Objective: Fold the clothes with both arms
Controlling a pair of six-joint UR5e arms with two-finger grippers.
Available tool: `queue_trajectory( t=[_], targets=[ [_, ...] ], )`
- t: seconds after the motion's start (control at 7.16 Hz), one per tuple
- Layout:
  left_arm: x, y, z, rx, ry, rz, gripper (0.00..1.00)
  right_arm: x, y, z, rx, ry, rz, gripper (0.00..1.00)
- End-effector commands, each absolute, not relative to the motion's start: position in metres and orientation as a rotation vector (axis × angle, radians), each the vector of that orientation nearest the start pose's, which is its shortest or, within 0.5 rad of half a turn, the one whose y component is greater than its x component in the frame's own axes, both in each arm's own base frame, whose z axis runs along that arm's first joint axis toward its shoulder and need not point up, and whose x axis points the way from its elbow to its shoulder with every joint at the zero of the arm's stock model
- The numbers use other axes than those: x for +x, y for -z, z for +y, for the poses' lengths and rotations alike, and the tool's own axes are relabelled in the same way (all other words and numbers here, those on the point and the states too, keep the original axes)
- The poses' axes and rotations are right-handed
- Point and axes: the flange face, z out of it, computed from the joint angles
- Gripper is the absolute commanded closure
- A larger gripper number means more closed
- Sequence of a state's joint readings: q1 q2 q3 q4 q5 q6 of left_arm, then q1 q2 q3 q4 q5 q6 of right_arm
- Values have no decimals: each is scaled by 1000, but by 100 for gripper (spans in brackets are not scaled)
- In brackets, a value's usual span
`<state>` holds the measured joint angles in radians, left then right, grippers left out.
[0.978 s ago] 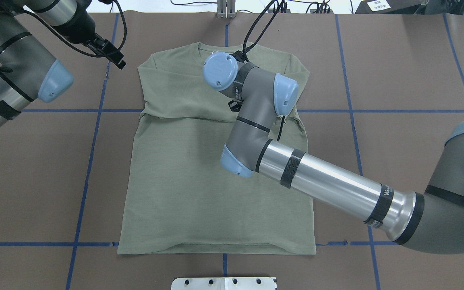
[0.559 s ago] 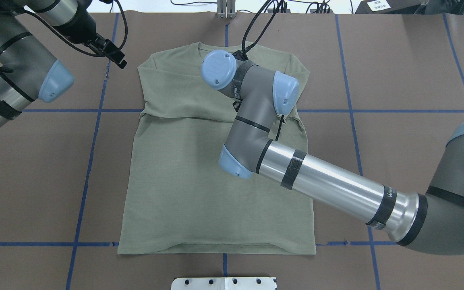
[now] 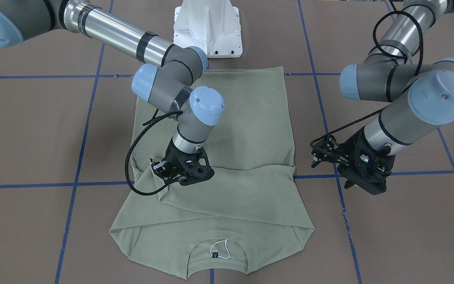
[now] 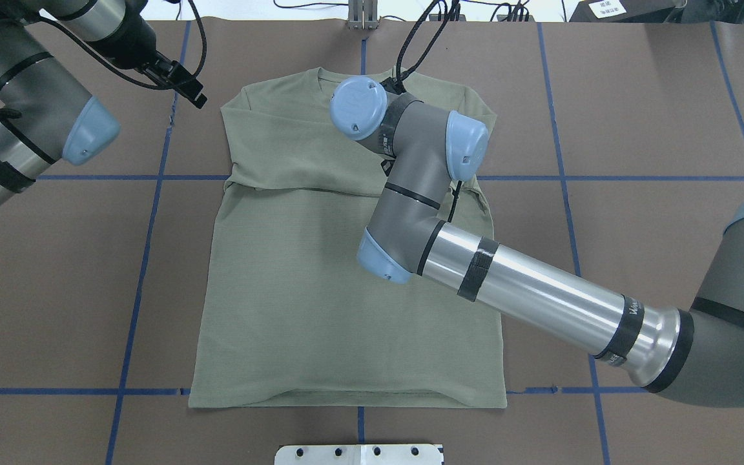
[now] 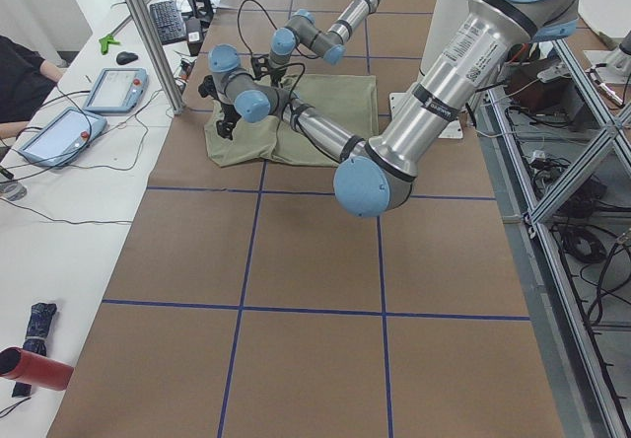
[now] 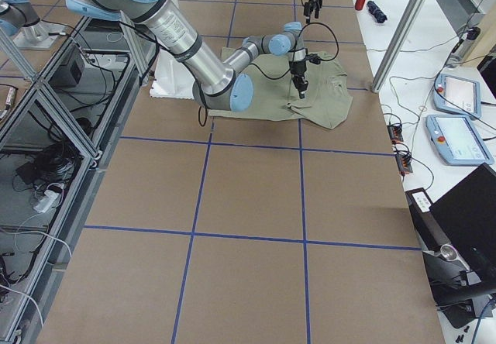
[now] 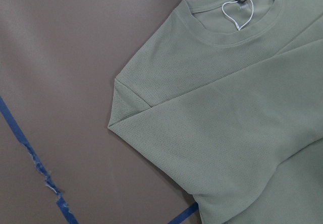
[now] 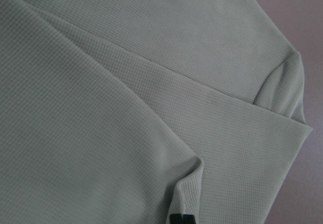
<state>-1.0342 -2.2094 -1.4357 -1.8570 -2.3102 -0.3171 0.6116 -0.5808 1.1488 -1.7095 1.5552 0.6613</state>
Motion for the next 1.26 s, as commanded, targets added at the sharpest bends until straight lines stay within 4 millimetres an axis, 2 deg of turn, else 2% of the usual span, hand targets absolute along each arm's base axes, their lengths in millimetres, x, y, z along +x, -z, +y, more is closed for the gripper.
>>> queue_trajectory(
  t=[0.0, 0.14, 0.28, 0.56, 0.7, 0.84, 0.98, 1.12],
  targets=[
    [311, -290, -650, 395, -474, 963, 0, -551, -264, -594, 320, 331, -276, 100],
    [312, -286, -648, 400, -476, 968, 0, -532, -285, -594, 324, 357, -265, 100],
    [312, -283, -647, 405, -476, 969, 0, -524, -296, -597, 320, 363, -255, 100],
    [311, -280, -646, 412, -477, 968, 0, -523, -304, -597, 321, 375, -247, 100],
    [311, -280, -646, 413, -476, 967, 0, -523, -304, -597, 322, 360, -252, 6],
    [310, -279, -645, 417, -477, 967, 0, -525, -298, -600, 367, 335, -305, 0],
    [305, -271, -641, 436, -476, 969, 0, -526, -290, -600, 345, 304, -398, 0],
    [297, -272, -624, 415, -416, 988, 0, -519, -280, -594, 294, 219, -549, 0]
  ],
)
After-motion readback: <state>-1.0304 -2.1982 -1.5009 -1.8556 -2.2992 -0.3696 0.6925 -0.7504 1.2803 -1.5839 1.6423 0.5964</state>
